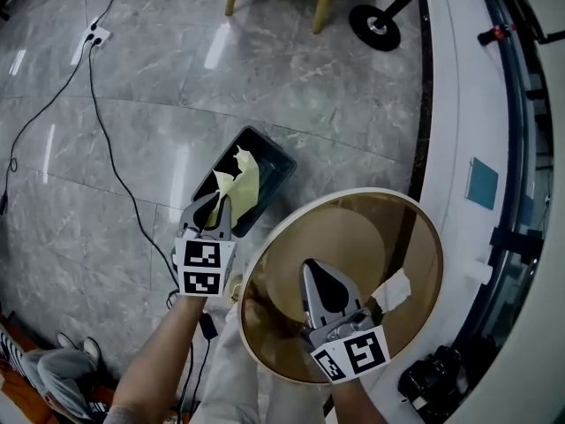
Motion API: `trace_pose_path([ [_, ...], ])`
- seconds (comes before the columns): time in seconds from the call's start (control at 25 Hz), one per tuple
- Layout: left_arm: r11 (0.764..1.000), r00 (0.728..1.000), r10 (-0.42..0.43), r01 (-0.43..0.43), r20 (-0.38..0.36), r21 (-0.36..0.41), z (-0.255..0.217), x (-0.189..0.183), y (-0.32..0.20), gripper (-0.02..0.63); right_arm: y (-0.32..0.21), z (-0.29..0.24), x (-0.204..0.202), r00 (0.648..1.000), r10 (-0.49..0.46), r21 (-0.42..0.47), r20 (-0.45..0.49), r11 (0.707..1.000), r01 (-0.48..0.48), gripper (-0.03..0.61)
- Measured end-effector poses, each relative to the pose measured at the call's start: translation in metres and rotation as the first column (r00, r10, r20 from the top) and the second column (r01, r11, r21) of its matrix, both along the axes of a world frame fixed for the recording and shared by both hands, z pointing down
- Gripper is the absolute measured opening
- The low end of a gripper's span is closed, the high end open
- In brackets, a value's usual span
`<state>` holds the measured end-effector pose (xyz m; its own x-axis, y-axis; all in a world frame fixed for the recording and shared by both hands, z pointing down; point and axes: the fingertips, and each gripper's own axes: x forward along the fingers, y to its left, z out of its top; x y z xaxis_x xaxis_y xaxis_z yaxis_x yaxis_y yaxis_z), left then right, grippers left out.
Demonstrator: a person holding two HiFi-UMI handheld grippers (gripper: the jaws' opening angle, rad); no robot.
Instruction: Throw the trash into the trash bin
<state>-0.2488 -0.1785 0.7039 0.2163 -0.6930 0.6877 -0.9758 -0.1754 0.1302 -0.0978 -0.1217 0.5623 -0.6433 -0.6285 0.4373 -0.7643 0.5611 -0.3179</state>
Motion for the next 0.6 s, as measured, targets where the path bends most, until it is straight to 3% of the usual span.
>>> trace_pose_path([
  [0.2,1.000,1.000,-0.011,0.011,0.018,-0.002,0.001,-0.001,-0.005,0.043,0.000,-0.001,0.006,1.000,0.010,-0.006,-0.002,1.000,-0.010,0.020],
  [0.32,1.000,1.000,-0.017,0.018,0.019,-0.015,0.003,0.000,-0.006,0.115,0.000,-0.003,0.010,1.000,0.021,-0.008,0.000,1.000,-0.021,0.020],
  [0.6,0.999,1.000,-0.006,0.006,0.018,-0.035,0.011,0.004,-0.003,0.215,0.008,0.000,0.017,0.999,0.036,-0.013,0.002,0.999,-0.036,0.020],
])
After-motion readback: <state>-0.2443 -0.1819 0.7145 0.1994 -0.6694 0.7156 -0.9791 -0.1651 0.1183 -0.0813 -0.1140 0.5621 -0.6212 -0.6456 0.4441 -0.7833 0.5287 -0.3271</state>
